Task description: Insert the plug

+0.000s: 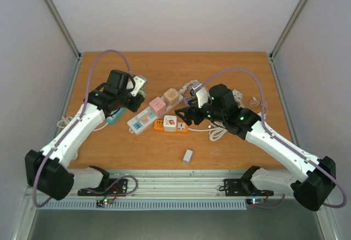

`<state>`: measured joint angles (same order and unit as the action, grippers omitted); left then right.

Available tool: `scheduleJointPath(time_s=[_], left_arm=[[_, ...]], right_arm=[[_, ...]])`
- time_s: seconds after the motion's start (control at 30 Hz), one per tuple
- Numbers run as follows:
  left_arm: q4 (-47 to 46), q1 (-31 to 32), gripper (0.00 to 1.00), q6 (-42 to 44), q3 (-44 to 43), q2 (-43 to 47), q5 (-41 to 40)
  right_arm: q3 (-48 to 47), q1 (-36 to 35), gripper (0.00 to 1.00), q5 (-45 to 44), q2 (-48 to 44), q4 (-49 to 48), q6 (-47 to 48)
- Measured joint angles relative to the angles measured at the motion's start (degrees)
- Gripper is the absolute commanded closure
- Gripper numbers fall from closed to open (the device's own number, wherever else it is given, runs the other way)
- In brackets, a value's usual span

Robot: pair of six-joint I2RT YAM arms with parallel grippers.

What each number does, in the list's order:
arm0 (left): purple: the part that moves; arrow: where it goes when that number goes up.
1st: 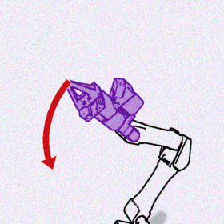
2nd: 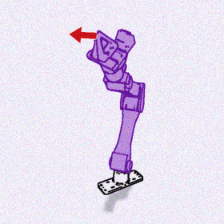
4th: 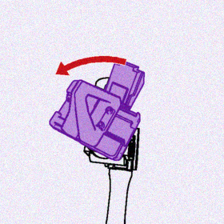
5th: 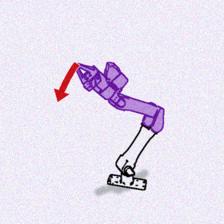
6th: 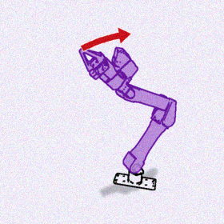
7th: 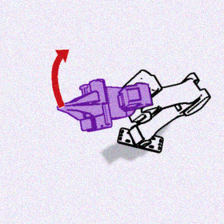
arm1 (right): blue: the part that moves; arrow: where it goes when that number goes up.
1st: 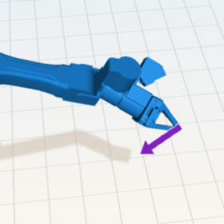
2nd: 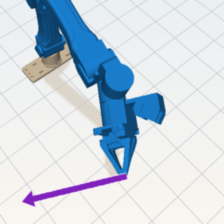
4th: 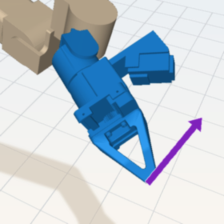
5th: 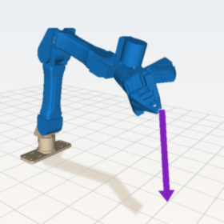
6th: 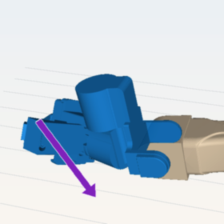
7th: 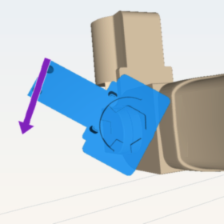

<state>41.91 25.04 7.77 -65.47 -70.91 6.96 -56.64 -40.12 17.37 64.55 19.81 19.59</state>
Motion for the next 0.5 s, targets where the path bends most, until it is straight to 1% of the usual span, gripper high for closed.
scheduleJointPath(time_s=[0.1,0.23,0.33,0.4,0.5], left_arm=[[-1.6,-5.9,0.85,3.4,0.9,-3.3,-0.1],[-5.0,-13.0,0.85,7.0,4.7,-4.5,2.8],[-6.2,-16.8,0.86,9.2,6.5,-4.9,4.5],[-7.3,-19.8,0.88,10.8,7.3,-6.1,6.3],[-8.0,-23.4,0.90,13.8,7.3,-10.5,6.7]], right_arm=[[2.0,0.2,0.18,-0.2,0.8,-0.1,-4.1],[3.1,0.4,0.19,0.6,2.6,-0.1,-7.6],[3.5,0.8,0.19,0.9,3.7,-0.1,-9.4],[3.7,1.2,0.19,1.2,4.2,-0.2,-10.6],[4.2,1.9,0.19,1.6,4.4,-0.5,-11.9]])
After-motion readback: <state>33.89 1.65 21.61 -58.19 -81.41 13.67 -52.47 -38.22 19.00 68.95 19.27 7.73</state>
